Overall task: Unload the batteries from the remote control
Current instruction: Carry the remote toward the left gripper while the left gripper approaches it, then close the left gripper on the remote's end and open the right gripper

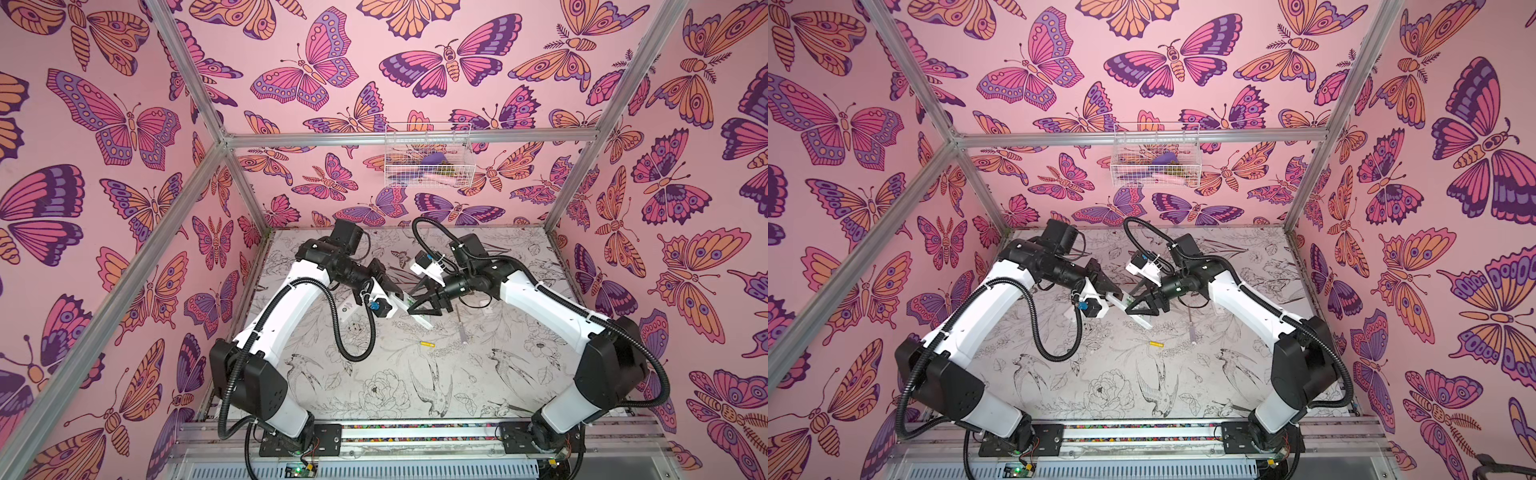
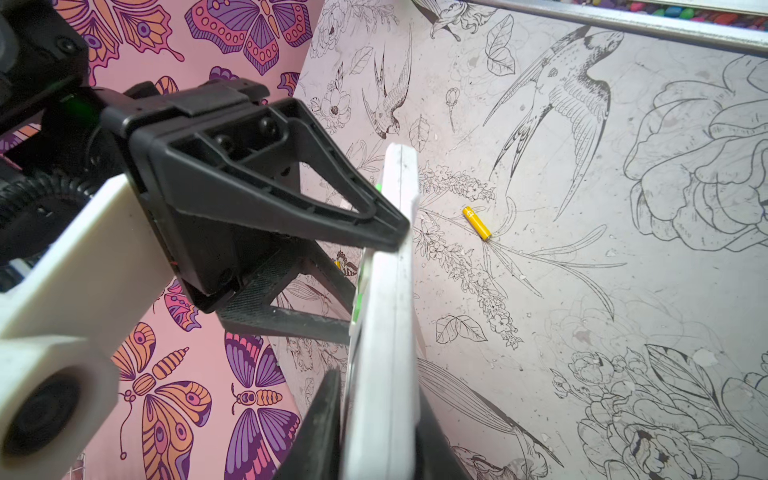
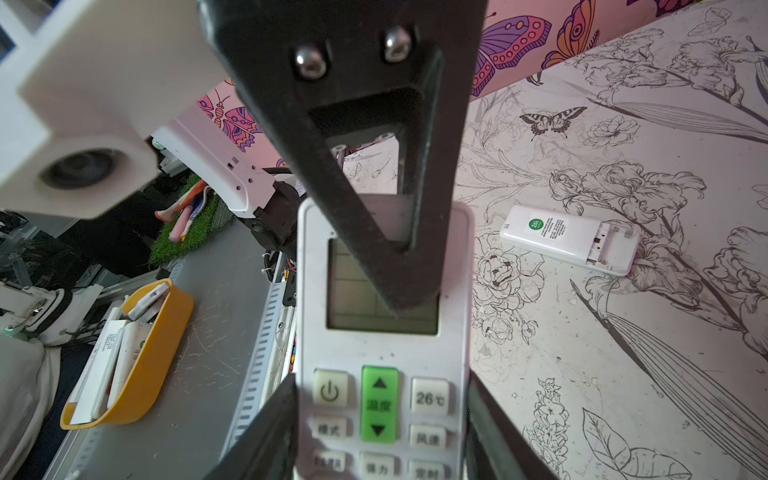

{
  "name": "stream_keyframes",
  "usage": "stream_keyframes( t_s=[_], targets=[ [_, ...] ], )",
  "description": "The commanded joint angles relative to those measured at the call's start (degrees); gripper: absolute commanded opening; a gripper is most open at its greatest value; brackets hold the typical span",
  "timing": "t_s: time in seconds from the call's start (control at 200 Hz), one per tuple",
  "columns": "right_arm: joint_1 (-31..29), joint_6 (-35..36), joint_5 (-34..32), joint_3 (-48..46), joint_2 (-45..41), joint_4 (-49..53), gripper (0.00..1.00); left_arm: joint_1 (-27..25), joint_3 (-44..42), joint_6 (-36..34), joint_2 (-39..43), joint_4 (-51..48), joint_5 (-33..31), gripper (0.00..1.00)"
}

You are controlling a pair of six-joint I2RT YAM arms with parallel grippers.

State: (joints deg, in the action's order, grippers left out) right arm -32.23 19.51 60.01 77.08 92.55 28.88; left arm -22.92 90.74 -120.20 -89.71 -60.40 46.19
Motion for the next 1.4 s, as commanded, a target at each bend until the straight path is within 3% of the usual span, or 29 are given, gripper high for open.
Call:
stream_keyframes(
  t_s=[0.0, 0.165, 0.351, 0.491, 0.712, 0.817, 0.992, 1.193, 1.333, 1.398],
  targets=[
    [-0.91, 4.53, -1.57, -0.3, -2.08, -1.45, 0.19, 0.33, -0.74, -11.81, 0.85, -1.65, 2.65, 0.12],
    [-0.74, 6.42, -3.36, -2.36, -6.32, -0.92, 0.45, 0.33, -0.73, -9.17, 0.8, -1.65, 1.95, 0.08],
    [0.94, 5.77, -6.27, -4.81, -11.34, -1.58, 0.6, 0.33, -1.27, -0.14, 1.3, -1.58, 1.07, 0.0],
    [3.48, 0.78, -7.9, -9.58, -16.34, -8.98, 0.66, 0.28, -1.96, 5.07, 1.39, -1.63, -0.9, 0.0],
    [5.81, -6.52, -13.82, -16.73, -23.94, -21.02, 0.68, 0.32, -3.58, 19.41, 2.38, -0.22, -2.89, 0.0],
    [6.48, -10.42, -17.1, -19.91, -26.42, -26.59, 0.69, 0.33, -3.56, 31.15, 2.96, 1.15, -3.52, 0.0],
    [6.55, -16.28, -24.93, -23.99, -28.62, -32.81, 0.72, 1.59, -7.62, 58.27, 5.17, 7.62, -1.63, 0.0],
    [6.51, -21.39, -29.97, -29.52, -31.39, -38.51, 0.78, 8.24, -23.73, 92.15, 13.45, 26.92, 5.18, 0.0],
    [6.5, -24.63, -30.31, -30.88, -31.12, -39.59, 0.79, 13.09, -30.36, 103.61, 18.24, 35.08, 7.37, 0.0],
    [6.48, -25.93, -30.36, -31.09, -30.33, -40.19, 0.79, 14.2, -32.25, 105.18, 19.86, 37.16, 7.94, 0.0]
  ],
)
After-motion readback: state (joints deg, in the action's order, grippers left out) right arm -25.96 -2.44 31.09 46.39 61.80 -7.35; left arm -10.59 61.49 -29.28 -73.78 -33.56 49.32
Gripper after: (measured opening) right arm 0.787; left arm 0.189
